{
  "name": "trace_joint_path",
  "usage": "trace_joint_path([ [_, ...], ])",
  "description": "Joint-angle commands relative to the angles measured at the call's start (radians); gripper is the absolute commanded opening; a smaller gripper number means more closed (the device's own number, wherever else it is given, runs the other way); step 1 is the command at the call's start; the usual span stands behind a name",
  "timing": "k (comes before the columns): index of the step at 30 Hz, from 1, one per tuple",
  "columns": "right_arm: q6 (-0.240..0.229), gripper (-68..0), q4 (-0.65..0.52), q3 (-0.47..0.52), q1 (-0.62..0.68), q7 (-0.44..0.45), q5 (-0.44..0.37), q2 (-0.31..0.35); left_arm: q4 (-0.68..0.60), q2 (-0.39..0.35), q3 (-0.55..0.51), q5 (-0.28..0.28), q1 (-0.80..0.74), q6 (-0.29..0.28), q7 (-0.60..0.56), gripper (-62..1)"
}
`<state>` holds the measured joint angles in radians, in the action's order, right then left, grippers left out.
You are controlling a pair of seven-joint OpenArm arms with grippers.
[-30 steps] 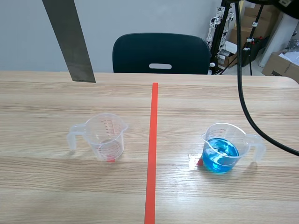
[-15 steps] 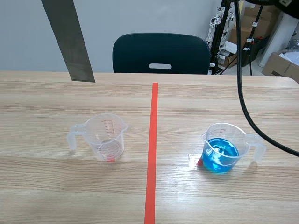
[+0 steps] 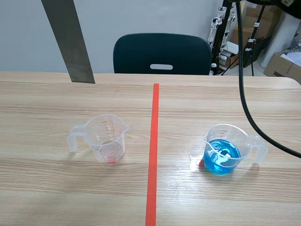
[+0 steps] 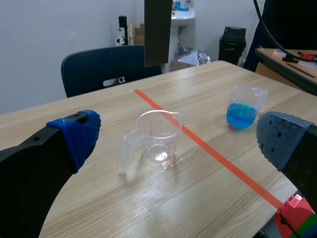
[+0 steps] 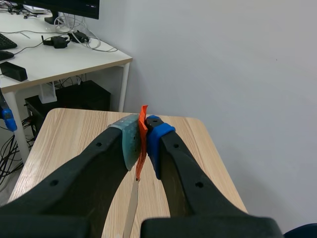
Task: Do the redox reaction experiment. move the plate over the left beaker
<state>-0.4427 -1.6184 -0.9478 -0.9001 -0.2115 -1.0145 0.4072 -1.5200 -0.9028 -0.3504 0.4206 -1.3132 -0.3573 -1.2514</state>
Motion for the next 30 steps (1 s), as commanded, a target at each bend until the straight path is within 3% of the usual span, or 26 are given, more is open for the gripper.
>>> trace_joint_path([
  [1,0.0,-67.3,-0.011,0.013,-0.031,0.014,-0.011,0.0,-0.011,0.007,0.0,0.007,0.001,0.005,-0.014,1.4],
  [30,0.0,-67.3,-0.011,0.013,-0.031,-0.006,-0.011,0.0,-0.011,0.007,0.0,0.006,0.001,0.005,-0.013,1.4],
])
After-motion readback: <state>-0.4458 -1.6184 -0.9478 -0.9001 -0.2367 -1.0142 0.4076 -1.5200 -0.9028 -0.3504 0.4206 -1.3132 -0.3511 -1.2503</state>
